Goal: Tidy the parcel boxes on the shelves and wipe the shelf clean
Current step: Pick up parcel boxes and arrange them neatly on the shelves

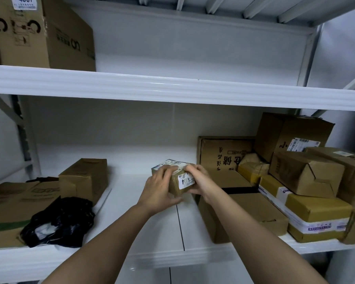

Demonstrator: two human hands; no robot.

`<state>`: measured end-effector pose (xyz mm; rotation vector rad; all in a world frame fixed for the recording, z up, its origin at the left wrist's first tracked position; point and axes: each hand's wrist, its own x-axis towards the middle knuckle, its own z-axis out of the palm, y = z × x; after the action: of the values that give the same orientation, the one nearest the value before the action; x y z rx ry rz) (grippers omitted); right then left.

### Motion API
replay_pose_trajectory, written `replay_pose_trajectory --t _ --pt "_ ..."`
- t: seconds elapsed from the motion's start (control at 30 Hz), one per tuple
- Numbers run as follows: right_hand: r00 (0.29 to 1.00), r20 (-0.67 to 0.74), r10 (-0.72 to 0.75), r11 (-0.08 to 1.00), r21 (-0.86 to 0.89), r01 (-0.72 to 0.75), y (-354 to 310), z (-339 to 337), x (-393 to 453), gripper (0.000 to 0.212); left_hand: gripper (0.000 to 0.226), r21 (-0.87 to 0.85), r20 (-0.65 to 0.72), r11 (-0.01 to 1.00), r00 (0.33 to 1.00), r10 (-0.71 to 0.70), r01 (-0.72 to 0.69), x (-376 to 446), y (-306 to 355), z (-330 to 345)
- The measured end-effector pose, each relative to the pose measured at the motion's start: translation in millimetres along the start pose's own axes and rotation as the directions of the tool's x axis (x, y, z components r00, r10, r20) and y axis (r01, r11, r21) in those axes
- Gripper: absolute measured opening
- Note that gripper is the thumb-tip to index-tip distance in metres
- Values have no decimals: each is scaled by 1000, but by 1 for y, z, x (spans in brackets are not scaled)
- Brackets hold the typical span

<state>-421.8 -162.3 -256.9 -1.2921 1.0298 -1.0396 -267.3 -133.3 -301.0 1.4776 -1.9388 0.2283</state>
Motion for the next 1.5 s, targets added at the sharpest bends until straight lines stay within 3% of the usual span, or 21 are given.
replay_pose_trajectory --t 0.07,0.17,0.27,0.33,0.43,0.53,0.6,0.67,0.77,0.83,0.93,1.0,1.1,1.23,1.43,1.5 --pt "994 -68 -83 994 -73 78 -3 1 1 25 95 -86 164 996 986 -13 27 -5 0 -7" --pt "951 -129 -282 933 -268 240 -5 3 6 30 67 -377 187 910 976 -110 175 -9 6 -17" --pt "863 -7 -506 703 -582 408 -7 12 -5 55 51 -752 273 516 906 -322 410 -1 20 -30" --pt "783 77 -617 525 -701 483 -7 20 -9 73 48 -830 333 301 850 -408 470 7 25 -40" --pt "702 150 -697 388 -744 544 -9 27 -15 85 33 -895 386 24 802 -456 445 14 25 -54" --pt "595 273 -756 181 -787 590 -13 32 -20 86 24 -874 454 -64 763 -461 481 16 29 -64" --pt "506 355 -786 51 -778 626 -14 35 -23 83 51 -886 447 -104 774 -448 452 15 26 -71" --pt "436 403 -805 -16 -749 663 -15 35 -24 79 75 -893 437 -115 776 -455 435 16 23 -76" --pt "387 379 -841 39 -670 741 -21 38 -30 71 43 -914 360 11 826 -433 405 16 28 -90" --pt "365 252 -896 138 -624 769 -26 41 -33 62 27 -913 341 53 829 -443 404 16 36 -101" --pt "452 25 -891 399 -429 810 -34 42 -38 57 31 -906 356 27 794 -493 423 14 45 -119" --pt "506 14 -863 474 -329 817 -37 41 -43 56 37 -901 354 44 792 -498 431 11 52 -131" --pt "526 5 -850 507 -259 822 -40 44 -52 47 47 -901 338 89 815 -471 424 2 68 -147" --pt "538 -158 -828 560 -169 811 -57 59 -78 35 60 -892 249 254 876 -414 374 -8 91 -162" --pt "562 -190 -805 551 112 827 -97 71 -129 39 26 -969 -81 245 896 -436 32 -24 124 -187" --pt "545 -189 -817 523 159 838 -113 75 -144 43 31 -957 -156 286 907 -390 -42 -30 133 -202"
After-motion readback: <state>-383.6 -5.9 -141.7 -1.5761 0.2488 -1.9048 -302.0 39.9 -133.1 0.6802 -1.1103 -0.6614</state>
